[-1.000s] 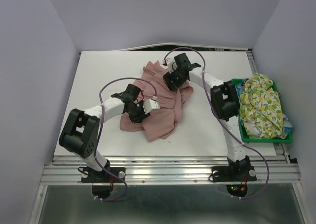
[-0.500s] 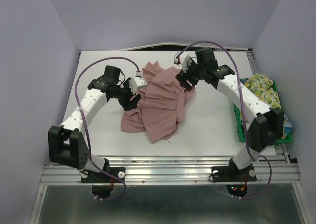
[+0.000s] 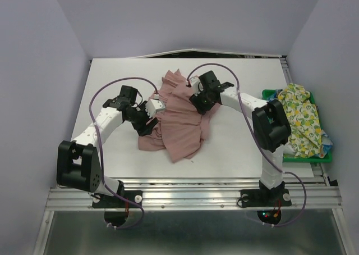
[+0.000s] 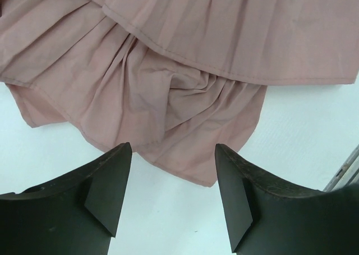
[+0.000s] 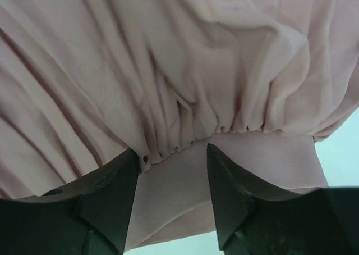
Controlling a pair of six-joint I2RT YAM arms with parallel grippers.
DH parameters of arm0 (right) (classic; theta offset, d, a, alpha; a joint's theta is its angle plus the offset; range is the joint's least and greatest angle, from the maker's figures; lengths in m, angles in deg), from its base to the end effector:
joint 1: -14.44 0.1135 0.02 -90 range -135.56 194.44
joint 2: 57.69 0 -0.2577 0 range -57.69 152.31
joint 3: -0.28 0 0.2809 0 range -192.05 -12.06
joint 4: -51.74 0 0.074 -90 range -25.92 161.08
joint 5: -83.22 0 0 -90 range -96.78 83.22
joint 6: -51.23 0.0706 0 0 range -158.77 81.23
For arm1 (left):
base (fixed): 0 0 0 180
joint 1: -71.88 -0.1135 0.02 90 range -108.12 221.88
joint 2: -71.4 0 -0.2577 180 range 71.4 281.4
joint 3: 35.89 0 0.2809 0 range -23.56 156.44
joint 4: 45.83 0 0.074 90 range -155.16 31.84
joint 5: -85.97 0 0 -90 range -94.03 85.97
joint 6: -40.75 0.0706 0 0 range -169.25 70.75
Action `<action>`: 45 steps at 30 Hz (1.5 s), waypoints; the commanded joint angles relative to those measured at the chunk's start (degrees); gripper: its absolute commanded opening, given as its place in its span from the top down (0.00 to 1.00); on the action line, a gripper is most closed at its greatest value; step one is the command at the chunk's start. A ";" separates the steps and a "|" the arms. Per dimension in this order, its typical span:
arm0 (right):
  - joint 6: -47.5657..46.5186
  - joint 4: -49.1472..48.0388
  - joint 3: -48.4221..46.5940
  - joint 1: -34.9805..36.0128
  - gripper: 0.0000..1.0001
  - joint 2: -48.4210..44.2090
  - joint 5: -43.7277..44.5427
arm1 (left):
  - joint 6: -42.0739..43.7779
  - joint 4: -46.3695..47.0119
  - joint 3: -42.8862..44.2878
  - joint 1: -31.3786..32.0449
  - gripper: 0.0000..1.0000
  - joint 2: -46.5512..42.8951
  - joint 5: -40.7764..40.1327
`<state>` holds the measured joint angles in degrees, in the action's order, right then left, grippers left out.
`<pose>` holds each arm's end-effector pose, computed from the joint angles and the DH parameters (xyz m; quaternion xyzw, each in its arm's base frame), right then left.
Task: Fold and stack the skirts
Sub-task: Fold the skirt
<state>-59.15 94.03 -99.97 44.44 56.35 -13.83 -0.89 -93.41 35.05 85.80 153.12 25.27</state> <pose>0.4098 0.2466 0.1623 -0.4226 0.8563 0.0830 0.2852 0.3119 -0.1129 0.2006 0.5404 0.7611 -0.1543 0.3240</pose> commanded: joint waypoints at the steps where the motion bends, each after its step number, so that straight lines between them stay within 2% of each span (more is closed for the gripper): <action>1: 11.48 -2.97 -5.33 -4.42 0.46 -0.48 3.28 | -1.34 3.07 -1.48 0.15 0.28 -1.99 -1.79; 5: 22.37 -1.04 -5.25 -10.38 0.49 -3.20 0.81 | -1.16 3.95 -3.06 0.15 0.28 -2.17 -1.53; 8: 27.30 -0.78 -2.79 -12.06 0.51 -5.31 -2.52 | -1.42 4.66 -3.41 0.15 0.28 -1.64 -1.61; 11: 31.17 -0.60 -1.82 -12.59 0.49 -6.28 -4.11 | -1.95 5.62 -3.24 0.15 0.28 -1.12 -1.88; 18: 34.00 -0.69 -3.75 -14.00 0.46 -4.53 -4.02 | -2.39 5.54 -2.36 0.15 0.28 -1.12 -2.14; 22: 34.97 -0.78 -6.12 -14.53 0.48 -1.11 -7.18 | -2.65 6.06 -2.19 0.15 0.28 -0.68 -2.67; 30: 37.08 -0.78 -8.23 -14.53 0.49 5.05 -7.45 | -3.45 5.63 -0.78 0.15 0.28 -1.29 -2.84; 33: 37.87 -0.69 -8.93 -14.53 0.58 6.11 -9.03 | -3.62 5.71 -0.69 0.15 0.28 -1.56 -3.11; 34: 37.87 -0.69 -9.20 -14.53 0.68 6.37 -9.73 | -3.71 5.80 -0.60 0.15 0.28 -1.64 -3.28; 36: 37.87 -0.69 -9.73 -14.53 0.81 5.76 -11.05 | -3.88 5.98 -0.60 0.15 0.28 -1.73 -3.37; 37: 37.96 -0.69 -9.55 -15.05 0.93 4.28 -11.84 | -4.15 6.32 -0.60 0.15 0.28 -1.73 -3.37; 38: 37.96 -0.69 -9.12 -15.06 0.99 3.22 -11.93 | -4.41 6.42 -0.69 0.15 0.28 -1.64 -3.37; 43: 39.01 -0.07 -3.59 -16.20 0.99 -5.22 -12.20 | -5.64 6.42 -0.34 0.15 0.28 -0.77 -3.02; 45: 39.37 -0.07 0.53 -19.00 0.99 -7.60 -12.99 | -5.82 6.50 -0.34 0.15 0.28 -0.59 -3.28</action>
<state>-20.90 94.51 -102.68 28.77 56.38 -25.33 -5.48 -87.46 32.41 85.77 153.07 21.62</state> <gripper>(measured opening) 0.024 0.723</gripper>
